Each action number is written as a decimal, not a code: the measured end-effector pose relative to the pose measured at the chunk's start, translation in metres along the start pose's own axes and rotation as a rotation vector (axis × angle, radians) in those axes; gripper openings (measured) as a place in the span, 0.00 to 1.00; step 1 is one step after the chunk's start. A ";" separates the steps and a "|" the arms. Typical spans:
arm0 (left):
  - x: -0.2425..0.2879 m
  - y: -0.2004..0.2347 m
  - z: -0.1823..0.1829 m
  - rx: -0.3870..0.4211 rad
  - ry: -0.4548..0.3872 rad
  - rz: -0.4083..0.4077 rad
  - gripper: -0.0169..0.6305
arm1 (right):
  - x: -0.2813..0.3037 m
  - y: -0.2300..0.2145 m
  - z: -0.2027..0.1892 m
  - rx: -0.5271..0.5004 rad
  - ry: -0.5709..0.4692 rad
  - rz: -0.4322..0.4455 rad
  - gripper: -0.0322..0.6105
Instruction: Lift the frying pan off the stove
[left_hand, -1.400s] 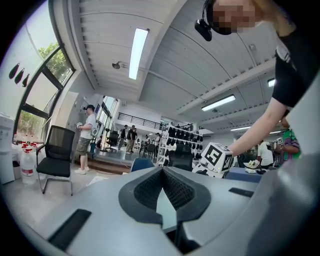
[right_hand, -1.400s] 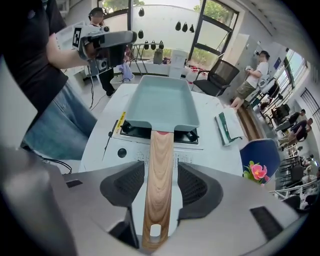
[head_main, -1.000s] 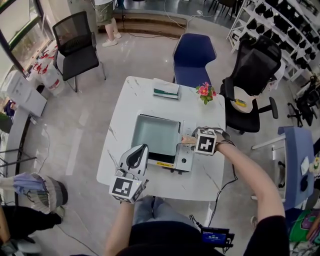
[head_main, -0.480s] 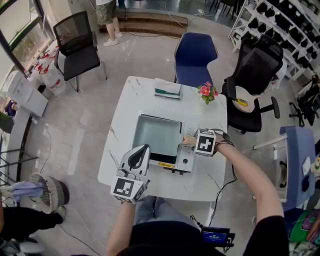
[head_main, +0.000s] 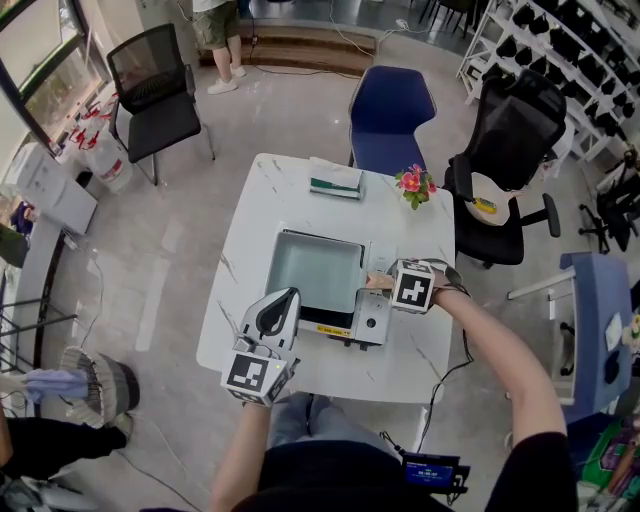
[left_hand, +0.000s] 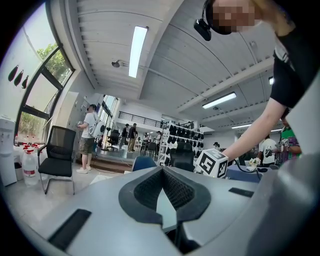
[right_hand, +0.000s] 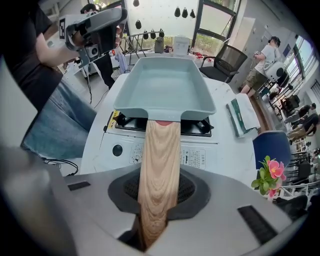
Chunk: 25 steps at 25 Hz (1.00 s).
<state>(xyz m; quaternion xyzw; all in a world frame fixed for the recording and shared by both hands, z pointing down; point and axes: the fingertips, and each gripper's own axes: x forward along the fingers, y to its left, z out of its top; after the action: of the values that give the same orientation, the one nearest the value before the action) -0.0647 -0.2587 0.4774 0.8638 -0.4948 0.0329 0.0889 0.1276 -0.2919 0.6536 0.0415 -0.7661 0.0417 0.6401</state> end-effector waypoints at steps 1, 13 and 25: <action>0.001 0.000 0.000 0.001 -0.001 -0.001 0.05 | 0.000 0.000 0.000 0.001 0.000 0.000 0.15; 0.003 -0.004 0.000 0.009 -0.015 -0.028 0.05 | -0.001 -0.002 0.001 -0.003 -0.027 -0.012 0.14; 0.000 0.001 0.003 0.001 -0.022 -0.017 0.05 | -0.001 -0.005 -0.007 0.008 -0.064 -0.048 0.14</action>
<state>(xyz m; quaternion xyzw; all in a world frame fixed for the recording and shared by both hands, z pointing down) -0.0659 -0.2593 0.4749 0.8684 -0.4883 0.0230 0.0833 0.1353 -0.2960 0.6538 0.0636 -0.7846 0.0280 0.6160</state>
